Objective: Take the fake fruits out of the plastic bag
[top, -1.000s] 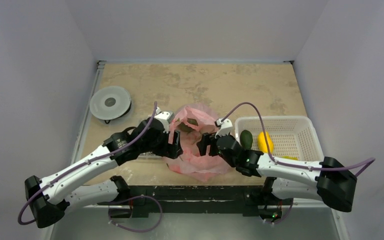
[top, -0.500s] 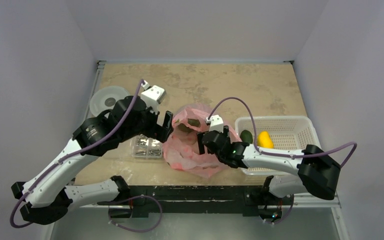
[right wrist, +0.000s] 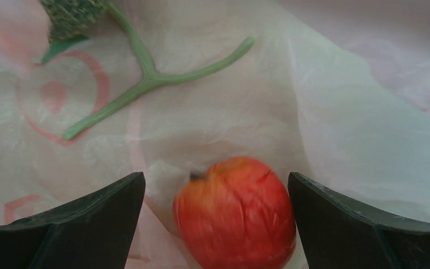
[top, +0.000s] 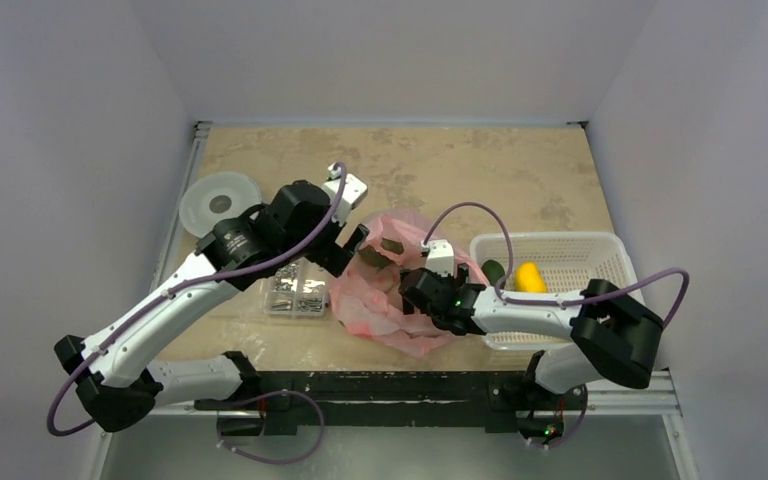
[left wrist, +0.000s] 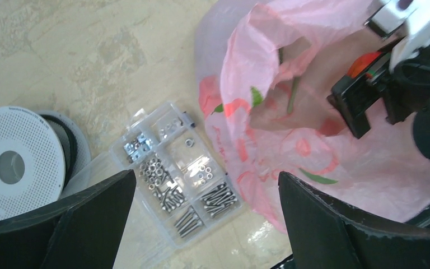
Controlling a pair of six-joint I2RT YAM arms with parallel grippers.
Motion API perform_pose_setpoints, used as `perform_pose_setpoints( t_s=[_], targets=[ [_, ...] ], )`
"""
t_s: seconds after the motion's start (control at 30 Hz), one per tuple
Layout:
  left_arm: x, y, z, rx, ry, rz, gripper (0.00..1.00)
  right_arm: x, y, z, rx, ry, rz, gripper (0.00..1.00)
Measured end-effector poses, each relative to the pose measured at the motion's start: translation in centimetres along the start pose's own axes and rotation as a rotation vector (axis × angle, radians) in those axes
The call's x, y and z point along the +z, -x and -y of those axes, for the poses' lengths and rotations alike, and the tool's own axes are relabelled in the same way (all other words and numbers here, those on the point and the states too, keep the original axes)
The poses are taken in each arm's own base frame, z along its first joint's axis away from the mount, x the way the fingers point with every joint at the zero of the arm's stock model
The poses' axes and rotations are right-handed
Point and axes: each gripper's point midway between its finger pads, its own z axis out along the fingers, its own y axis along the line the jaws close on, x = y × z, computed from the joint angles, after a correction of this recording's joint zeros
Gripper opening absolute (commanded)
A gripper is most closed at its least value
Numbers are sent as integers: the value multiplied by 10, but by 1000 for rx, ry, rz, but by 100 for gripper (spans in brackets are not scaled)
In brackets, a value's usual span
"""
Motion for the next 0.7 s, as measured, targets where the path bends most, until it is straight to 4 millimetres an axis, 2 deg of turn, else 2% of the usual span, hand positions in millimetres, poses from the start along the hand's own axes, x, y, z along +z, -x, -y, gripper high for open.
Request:
perform_pose_setpoints(
  t_s=[0.17,0.3,0.43,0.6,0.7],
  targets=[
    [25,-37,-19,36,49,-63,100,7,-19,6,50,-26,-28,89],
    [29,-60,-28,20,74,-51,100,9,-23,7,63,-20,-20,78],
    [31,-67,-22,11,41,-3,96,11,-12,-4,53,23,23,56],
    [49,-72,-7,23,-32,-36,94,8,13,-22,50,93,98,32],
    [58,-77,-1,29,-61,-66,94,-1,32,-31,71,144,151,25]
  ],
)
